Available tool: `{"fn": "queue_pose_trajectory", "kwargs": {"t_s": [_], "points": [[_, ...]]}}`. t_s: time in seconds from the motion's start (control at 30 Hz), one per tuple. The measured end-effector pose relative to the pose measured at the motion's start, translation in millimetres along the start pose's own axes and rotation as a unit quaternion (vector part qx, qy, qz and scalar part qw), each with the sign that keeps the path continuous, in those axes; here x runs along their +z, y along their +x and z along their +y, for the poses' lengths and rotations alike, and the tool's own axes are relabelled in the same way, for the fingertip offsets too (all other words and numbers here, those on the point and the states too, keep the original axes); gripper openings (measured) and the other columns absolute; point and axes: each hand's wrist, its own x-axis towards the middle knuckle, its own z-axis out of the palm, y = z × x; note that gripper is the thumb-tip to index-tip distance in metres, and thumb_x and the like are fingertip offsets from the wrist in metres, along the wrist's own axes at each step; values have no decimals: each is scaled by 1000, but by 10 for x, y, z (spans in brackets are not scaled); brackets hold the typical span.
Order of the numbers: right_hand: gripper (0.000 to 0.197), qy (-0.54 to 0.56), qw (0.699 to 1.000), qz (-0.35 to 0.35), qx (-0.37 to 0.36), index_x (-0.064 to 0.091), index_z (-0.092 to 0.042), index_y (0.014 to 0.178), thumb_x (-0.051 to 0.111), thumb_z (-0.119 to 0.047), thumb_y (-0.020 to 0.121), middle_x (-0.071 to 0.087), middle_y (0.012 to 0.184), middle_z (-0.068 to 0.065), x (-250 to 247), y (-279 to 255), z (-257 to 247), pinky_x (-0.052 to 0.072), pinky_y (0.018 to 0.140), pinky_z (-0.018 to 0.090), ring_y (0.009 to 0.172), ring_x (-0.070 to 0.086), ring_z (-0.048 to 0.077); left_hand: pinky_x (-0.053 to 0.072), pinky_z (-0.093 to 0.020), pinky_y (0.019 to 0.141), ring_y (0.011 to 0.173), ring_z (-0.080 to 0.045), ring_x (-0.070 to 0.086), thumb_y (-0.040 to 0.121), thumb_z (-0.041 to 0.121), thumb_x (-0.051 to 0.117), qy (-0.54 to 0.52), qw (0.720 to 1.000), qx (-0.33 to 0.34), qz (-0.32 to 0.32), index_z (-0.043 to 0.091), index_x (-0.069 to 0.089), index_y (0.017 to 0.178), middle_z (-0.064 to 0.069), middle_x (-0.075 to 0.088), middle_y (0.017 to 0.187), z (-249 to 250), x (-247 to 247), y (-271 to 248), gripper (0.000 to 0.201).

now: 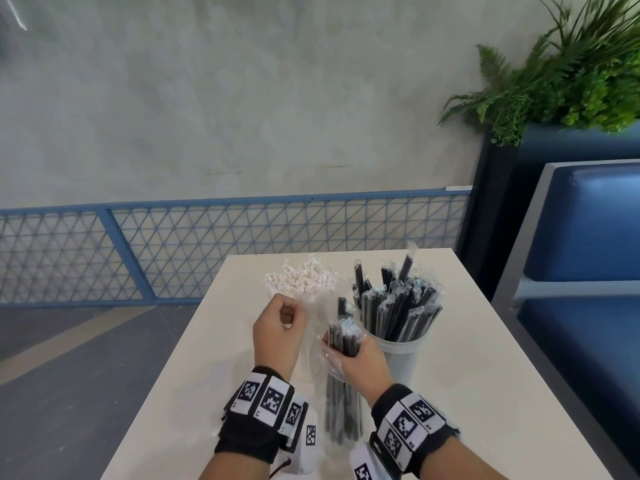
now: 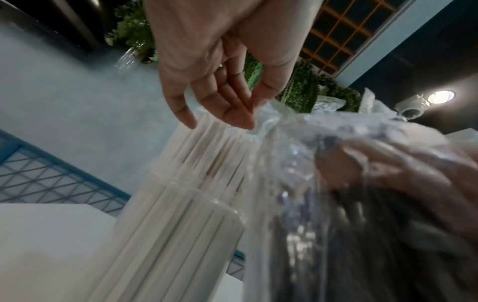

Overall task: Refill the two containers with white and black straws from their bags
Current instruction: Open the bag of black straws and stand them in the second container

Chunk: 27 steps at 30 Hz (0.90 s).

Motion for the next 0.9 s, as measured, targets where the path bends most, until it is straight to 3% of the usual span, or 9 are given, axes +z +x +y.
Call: {"fn": "queue_pose_trajectory", "kwargs": {"t_s": [0.07,0.17,0.23,0.27,0.33,0.4,0.57,0.77,0.9], "points": [[18,67,998,7,19,67,-33,81,79,-33,67,74,85,0,-32,30,-23,55,84,49,86,69,21,47,-21,76,84,-18,60,83,12,66,-85,991,-28,-98,15,60,88,-1,66,87,-24,-49,-17,8],[13,117,993,25,9,68,-9,86,74,-14,76,69,79,15,-102,66,-164,54,81,50,77,66,33,40,-22,99,116,-3,52,59,35,83,-22,948,-49,-314,24,42,130,15,55,125,-211,-102,-84,83],[17,124,992,28,-2,68,1,89,71,-11,78,70,84,23,-113,57,-287,55,78,46,79,67,34,38,-23,104,121,-1,49,50,43,86,33,925,-58,-374,25,35,138,14,52,131,-323,-55,-179,104],[17,126,992,23,-9,67,3,88,70,-11,79,70,84,23,-104,43,-354,55,77,43,78,67,32,43,-22,98,115,-2,55,52,41,86,38,924,-71,-373,24,43,133,12,58,124,-357,-16,-225,93],[14,134,990,8,-33,67,1,86,71,-10,78,69,79,15,-90,3,-509,55,73,34,75,66,24,52,-18,68,80,-5,67,64,29,84,16,929,-102,-356,20,63,105,2,71,95,-398,66,-303,47],[10,157,985,14,-66,66,-6,87,71,-9,78,67,80,7,-131,-19,-674,54,77,32,77,65,17,46,-22,46,53,-17,62,70,17,81,-17,936,-118,-330,18,68,84,-11,71,72,-450,98,-345,19],[11,269,957,42,-98,64,-17,80,67,-7,80,65,82,8,-368,37,-979,49,84,33,85,63,18,55,-41,82,92,-27,69,56,15,85,-124,941,-137,-284,26,73,95,-9,74,97,-478,51,-307,43],[18,142,986,31,-85,68,-8,90,75,-6,73,71,89,6,-250,-44,-826,55,87,37,88,68,19,55,-33,76,84,-17,70,53,22,84,-82,957,-95,-263,28,72,83,1,75,85,-391,119,-248,32],[9,217,965,112,-96,66,-13,81,70,-6,77,67,85,9,-364,-24,-924,54,83,39,84,65,25,54,-32,85,90,-16,69,59,15,85,-35,959,-120,-254,25,67,88,1,73,90,-469,81,-237,36]]}}
